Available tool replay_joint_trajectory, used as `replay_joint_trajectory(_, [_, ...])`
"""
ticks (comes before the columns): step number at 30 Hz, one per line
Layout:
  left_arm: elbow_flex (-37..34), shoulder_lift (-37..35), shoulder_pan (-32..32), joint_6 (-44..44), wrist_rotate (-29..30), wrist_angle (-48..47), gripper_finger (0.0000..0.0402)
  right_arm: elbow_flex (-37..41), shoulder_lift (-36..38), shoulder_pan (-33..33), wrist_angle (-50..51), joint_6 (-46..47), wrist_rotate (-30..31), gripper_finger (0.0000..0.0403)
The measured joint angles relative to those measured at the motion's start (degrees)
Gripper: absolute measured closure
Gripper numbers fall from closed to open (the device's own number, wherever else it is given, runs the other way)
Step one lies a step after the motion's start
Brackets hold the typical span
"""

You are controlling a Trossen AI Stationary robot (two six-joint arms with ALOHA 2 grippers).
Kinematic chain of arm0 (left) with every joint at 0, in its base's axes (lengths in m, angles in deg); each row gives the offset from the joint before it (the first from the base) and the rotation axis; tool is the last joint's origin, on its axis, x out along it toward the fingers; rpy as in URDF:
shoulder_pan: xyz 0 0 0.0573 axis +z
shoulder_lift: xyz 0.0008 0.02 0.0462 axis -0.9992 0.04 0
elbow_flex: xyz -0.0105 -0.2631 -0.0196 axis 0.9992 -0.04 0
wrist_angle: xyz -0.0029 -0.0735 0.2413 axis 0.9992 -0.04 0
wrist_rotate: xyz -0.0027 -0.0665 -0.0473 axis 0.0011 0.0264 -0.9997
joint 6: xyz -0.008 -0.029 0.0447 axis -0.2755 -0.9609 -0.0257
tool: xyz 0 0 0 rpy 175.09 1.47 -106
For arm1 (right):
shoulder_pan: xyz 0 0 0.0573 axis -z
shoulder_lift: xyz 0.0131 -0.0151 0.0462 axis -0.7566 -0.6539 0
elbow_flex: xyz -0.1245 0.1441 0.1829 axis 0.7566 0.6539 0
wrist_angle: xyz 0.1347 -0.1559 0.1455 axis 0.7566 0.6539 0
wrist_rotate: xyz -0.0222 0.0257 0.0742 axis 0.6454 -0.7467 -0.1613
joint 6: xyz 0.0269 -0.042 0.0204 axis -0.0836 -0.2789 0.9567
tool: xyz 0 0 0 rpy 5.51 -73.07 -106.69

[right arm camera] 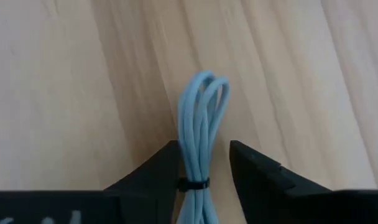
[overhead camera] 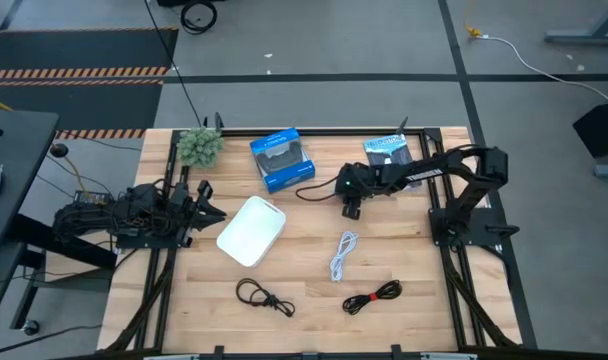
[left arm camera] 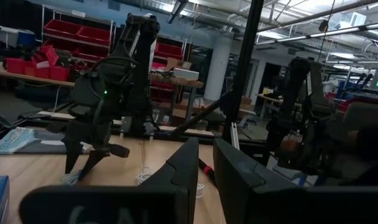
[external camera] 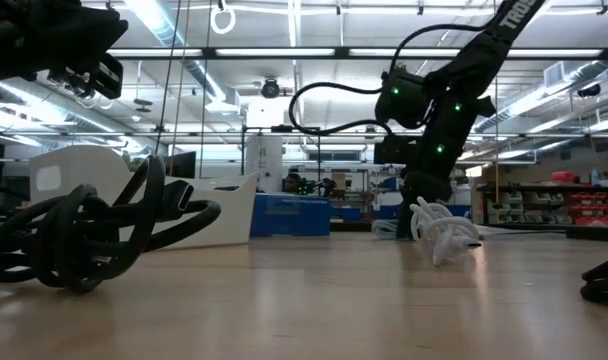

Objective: Pick and place USB-C Cables
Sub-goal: Put the light blue charger cable into the white bin

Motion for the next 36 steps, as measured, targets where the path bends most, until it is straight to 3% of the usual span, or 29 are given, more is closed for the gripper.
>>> replay_joint_trajectory(10, [0.0,0.0,0.0,0.0,0.0,0.0,0.0345,-0.1,0.1,-0.8,-0.4,0.5,-0.2,0.0379])
replay_joint_trajectory(16, [0.0,0.0,0.0,0.0,0.0,0.0,0.0345,-0.3,0.1,-2.8,-3.6,3.1,0.4,0.038])
replay_joint_trajectory(22, [0.0,0.0,0.0,0.0,0.0,0.0,0.0345,-6.3,0.1,-8.6,-4.1,3.1,5.9,0.038])
replay_joint_trajectory(29, [0.0,0.0,0.0,0.0,0.0,0.0,0.0345,-14.9,0.1,-14.9,-6.4,-0.8,11.4,0.038])
replay_joint_trajectory(36, [0.0,0.0,0.0,0.0,0.0,0.0,0.0345,-18.5,0.1,-20.3,-15.8,-7.7,11.7,0.038])
